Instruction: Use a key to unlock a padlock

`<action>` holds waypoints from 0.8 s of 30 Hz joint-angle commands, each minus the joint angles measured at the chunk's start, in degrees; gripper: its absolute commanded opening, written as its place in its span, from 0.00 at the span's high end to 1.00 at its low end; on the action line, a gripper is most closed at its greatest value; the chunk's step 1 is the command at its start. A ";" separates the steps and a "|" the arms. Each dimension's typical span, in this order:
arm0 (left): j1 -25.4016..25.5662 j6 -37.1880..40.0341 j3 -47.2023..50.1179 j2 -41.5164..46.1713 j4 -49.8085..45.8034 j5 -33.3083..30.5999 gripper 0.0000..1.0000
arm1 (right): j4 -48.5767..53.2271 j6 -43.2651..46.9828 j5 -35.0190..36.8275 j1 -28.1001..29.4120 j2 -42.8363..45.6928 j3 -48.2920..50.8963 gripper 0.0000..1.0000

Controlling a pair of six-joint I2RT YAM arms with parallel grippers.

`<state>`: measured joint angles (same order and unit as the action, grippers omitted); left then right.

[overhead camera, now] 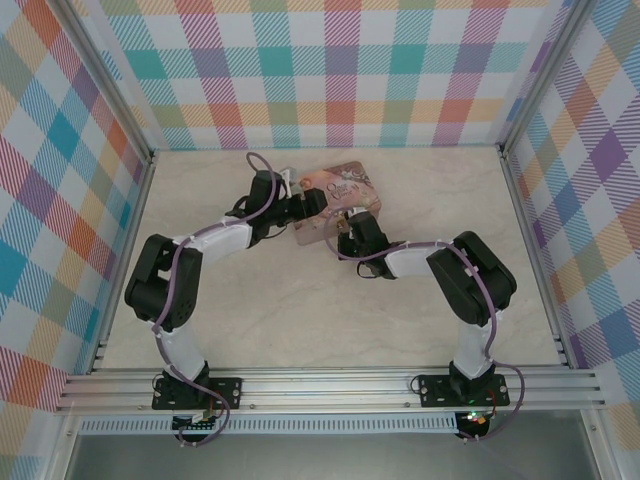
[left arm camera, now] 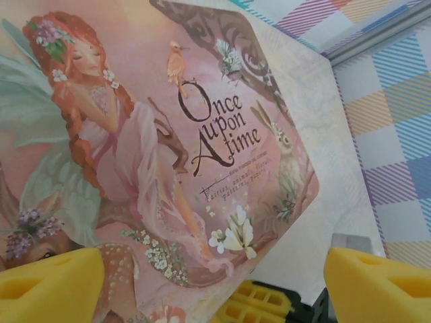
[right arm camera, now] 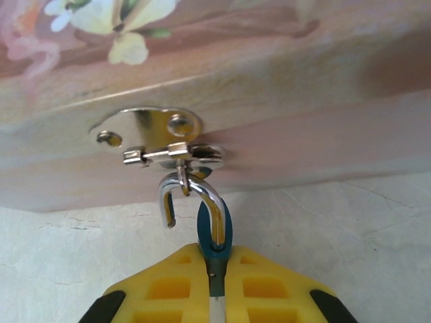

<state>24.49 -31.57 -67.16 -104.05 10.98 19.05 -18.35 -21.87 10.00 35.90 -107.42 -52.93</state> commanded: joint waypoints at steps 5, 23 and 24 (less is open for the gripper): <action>1.35 1.69 0.39 -2.75 -1.84 0.82 0.15 | 0.01 -4.50 -1.77 -1.56 1.53 1.46 0.91; 3.28 -0.78 8.70 -3.03 0.36 -1.86 0.15 | 10.24 -11.15 1.67 -6.63 1.52 -2.94 0.92; 3.35 -0.89 8.73 -3.06 0.43 -2.06 0.15 | 12.29 -11.05 2.70 -6.63 1.35 -3.74 0.92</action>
<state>27.00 -30.55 -62.02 -104.51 21.43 18.76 -14.83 -32.21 5.78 31.03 -106.96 -54.24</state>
